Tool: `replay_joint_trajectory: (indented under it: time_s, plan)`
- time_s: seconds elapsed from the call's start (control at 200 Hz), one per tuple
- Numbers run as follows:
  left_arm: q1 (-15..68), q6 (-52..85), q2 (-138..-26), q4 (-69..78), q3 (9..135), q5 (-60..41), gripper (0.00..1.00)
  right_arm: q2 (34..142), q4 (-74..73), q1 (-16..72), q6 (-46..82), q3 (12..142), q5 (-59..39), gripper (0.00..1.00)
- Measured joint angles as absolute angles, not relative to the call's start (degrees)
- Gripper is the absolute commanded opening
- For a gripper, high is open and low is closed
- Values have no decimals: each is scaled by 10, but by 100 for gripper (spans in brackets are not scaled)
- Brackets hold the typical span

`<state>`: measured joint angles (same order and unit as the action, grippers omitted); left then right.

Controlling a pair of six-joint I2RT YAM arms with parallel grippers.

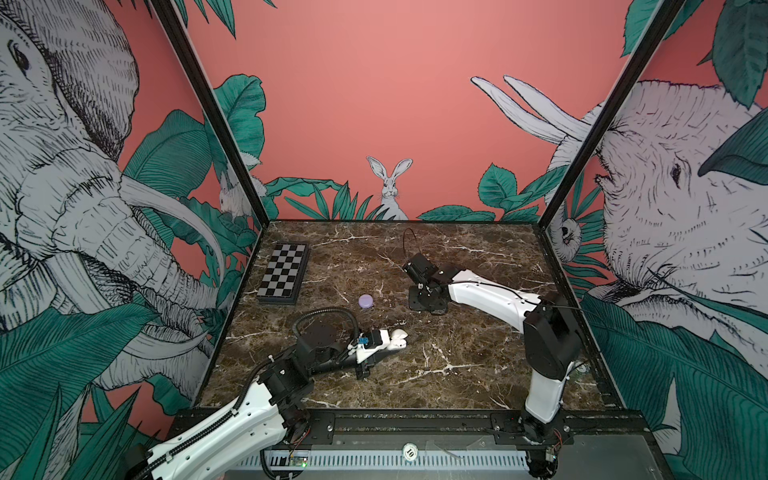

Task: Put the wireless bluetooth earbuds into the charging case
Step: 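Lift the earbud with the right gripper and carry it toward the case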

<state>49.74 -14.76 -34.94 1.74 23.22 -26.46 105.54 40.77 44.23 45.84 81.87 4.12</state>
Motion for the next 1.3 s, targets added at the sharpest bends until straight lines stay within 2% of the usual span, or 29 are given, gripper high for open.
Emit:
replay_joint_trajectory:
  time_s: [0.43,0.715,0.955,1.3]
  plan:
    - [497,-71,-402,39,263,-262,0,976,395,444,457,756,41,0]
    - [500,22,-418,198,236,-251,0,931,394,448,445,734,55,0]
    - [501,74,-481,316,197,-221,0,879,407,448,430,733,81,0]
    - [502,98,-535,410,166,-186,0,864,418,449,421,733,86,0]
